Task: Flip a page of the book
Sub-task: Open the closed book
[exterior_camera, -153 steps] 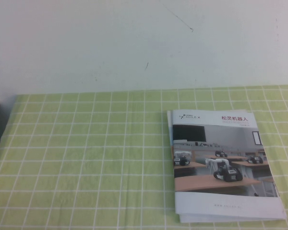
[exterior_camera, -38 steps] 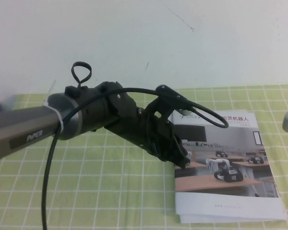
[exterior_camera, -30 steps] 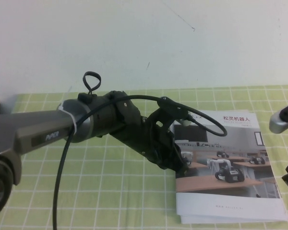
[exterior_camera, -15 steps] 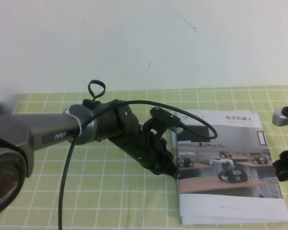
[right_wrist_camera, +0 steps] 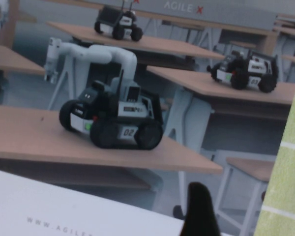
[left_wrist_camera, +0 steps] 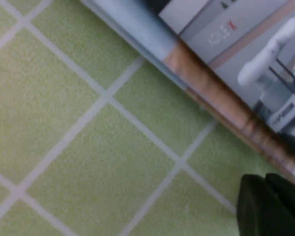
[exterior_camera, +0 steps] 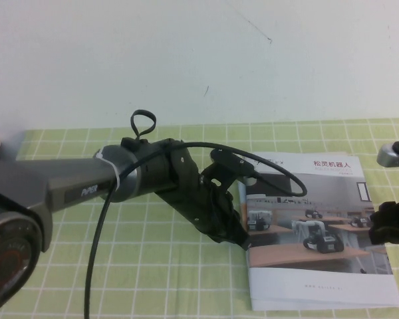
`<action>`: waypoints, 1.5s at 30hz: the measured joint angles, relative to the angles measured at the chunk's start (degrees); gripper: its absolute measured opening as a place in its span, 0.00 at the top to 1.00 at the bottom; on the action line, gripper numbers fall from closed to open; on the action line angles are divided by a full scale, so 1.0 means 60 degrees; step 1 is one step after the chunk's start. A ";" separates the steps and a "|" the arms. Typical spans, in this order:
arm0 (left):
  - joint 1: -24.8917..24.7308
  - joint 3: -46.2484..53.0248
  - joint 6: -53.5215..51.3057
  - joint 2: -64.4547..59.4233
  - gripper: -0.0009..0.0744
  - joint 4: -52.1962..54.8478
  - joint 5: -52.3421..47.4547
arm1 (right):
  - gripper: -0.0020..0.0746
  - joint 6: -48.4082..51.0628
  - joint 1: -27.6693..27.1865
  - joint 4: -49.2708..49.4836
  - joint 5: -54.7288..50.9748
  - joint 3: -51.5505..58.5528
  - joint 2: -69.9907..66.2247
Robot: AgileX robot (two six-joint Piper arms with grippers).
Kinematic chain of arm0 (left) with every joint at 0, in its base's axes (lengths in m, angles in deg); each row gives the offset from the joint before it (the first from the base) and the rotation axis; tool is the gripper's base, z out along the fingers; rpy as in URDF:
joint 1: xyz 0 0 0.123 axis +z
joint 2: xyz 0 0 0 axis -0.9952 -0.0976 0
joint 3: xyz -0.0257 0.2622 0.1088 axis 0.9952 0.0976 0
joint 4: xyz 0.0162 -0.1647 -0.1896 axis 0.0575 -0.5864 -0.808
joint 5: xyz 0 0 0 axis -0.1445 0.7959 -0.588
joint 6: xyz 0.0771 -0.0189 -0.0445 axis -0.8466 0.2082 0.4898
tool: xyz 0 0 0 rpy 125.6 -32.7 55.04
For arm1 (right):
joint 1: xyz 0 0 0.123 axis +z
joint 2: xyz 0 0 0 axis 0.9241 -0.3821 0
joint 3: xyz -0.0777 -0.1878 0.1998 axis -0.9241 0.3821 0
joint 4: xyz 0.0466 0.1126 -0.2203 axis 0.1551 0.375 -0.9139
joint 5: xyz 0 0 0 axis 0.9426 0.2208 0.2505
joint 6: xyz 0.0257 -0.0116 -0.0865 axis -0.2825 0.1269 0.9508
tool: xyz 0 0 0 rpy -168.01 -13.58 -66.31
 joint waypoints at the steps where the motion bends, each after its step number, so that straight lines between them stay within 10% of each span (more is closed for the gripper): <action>1: -0.0041 0.0048 0.0195 0.0097 0.99 0.0326 0.0102 | 0.38 0.0038 0.0000 0.0021 0.0016 0.0000 -0.0020; 19: -0.0426 0.0150 -0.2467 0.0241 0.99 -0.2657 0.0711 | 0.38 0.0101 0.0000 0.0141 0.0378 0.0000 -0.0020; 45: -0.0548 -0.0110 -0.0285 -0.0316 0.99 -0.1047 0.0597 | 0.38 0.0337 0.0000 0.0787 0.0734 -0.0020 -0.1271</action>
